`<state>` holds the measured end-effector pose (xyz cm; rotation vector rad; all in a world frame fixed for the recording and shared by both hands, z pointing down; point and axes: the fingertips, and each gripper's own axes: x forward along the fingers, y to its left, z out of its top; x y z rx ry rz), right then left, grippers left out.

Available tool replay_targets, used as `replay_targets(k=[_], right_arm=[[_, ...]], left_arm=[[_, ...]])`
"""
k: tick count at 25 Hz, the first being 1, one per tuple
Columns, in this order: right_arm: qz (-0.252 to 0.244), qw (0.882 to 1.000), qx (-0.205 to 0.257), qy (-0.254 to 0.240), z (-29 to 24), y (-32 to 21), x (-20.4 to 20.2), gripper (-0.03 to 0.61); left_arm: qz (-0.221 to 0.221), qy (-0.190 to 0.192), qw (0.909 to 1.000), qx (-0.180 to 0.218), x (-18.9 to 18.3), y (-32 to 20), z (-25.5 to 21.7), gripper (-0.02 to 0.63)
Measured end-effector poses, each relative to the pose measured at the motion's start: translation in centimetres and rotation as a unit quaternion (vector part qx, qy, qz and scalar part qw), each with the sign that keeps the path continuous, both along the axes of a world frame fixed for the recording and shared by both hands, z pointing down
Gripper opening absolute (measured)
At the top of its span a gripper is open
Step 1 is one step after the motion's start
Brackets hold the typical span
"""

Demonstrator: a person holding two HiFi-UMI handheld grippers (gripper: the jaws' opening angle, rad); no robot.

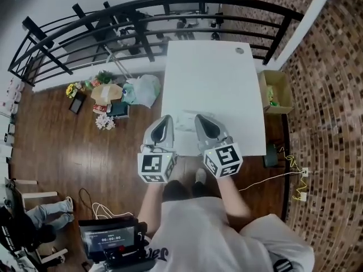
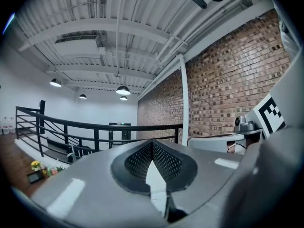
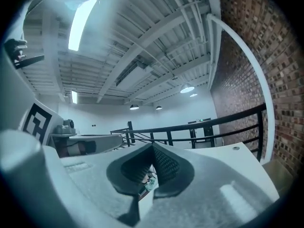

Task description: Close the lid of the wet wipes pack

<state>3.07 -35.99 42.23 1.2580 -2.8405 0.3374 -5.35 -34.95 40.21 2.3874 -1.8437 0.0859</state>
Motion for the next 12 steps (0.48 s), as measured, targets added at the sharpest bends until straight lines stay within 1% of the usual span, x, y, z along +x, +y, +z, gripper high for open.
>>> replay_targets(k=[4, 8, 12], right_arm=[[-0.012, 1.000, -0.016, 0.002, 1.2, -2.0, -0.8, -0.009], [-0.001, 1.000, -0.024, 0.009, 1.9, -4.8, -0.8, -0.009], [0.004, 0.999, -0.028, 0.027, 1.9, -7.0, -1.9, -0.009]], left_arm=[[-0.001, 0.000, 0.9999, -0.013, -0.1, -2.2, 0.9, 0.015], [0.022, 0.002, 0.9996, -0.019, 0.4, -4.7, 1.7, 0.015], [0.031, 0.015, 0.9992, -0.021, -1.0, -7.9, 2.0, 0.015]])
